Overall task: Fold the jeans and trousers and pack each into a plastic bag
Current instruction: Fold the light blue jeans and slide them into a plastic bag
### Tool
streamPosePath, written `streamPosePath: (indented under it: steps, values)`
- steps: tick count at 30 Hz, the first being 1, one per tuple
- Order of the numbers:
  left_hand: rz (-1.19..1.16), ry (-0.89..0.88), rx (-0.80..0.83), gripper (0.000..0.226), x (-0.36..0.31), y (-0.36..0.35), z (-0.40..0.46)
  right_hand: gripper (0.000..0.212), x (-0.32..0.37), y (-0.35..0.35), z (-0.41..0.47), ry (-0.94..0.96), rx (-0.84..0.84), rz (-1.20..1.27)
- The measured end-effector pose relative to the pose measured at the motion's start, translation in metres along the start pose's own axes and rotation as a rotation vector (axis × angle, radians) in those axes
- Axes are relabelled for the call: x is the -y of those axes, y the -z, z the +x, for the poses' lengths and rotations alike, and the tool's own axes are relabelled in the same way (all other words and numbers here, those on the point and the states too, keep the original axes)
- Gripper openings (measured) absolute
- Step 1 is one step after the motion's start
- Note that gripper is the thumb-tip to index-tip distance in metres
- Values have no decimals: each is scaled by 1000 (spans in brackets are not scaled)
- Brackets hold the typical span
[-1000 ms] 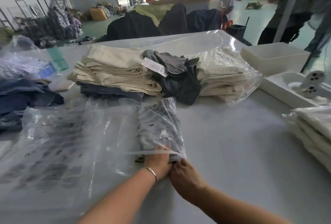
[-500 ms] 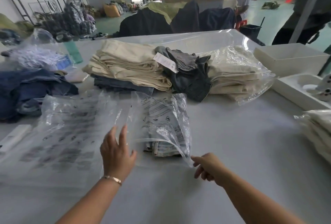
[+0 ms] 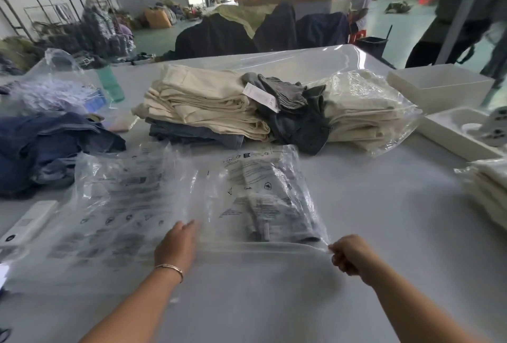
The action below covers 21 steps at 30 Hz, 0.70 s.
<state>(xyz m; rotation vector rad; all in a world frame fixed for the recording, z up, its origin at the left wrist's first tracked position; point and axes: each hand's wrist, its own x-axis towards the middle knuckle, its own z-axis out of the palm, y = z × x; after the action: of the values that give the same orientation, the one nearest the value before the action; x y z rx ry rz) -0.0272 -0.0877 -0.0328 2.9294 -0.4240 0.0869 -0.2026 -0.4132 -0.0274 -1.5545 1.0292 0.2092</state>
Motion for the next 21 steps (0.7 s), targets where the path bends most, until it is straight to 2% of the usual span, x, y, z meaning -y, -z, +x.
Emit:
streamPosePath:
  steps: [2,3,4,6,9,11,13,15,17,21]
  values:
    - [120,-281,-22,68,2,-14,-16,28,-9,-9,-4,-21,-13,-81]
    - [189,-447,-56,74,5,-18,-21,25,-11,-11,-6,-22,-12,-67]
    - [212,-572,-52,73,8,-19,-26,20,-11,-10,-9,-19,-1,-21]
    - [238,-664,45,70,10,-12,-27,13,-11,-3,-13,0,34,109]
    - [268,-717,144,39,2,3,-16,17,-17,2,-14,12,50,273]
    - [214,-682,246,50,-16,11,-6,25,-20,0,-14,9,57,298]
    - [120,-680,176,58,-42,12,-1,34,-20,-2,-14,2,98,286]
    - [-38,-664,42,52,-74,12,4,33,-20,-3,-13,-6,142,263]
    - [-66,-605,7,41,-107,9,22,32,-22,-1,-10,-18,166,234]
    - [82,-495,198,56,-146,-4,71,23,-23,8,-6,-64,275,110]
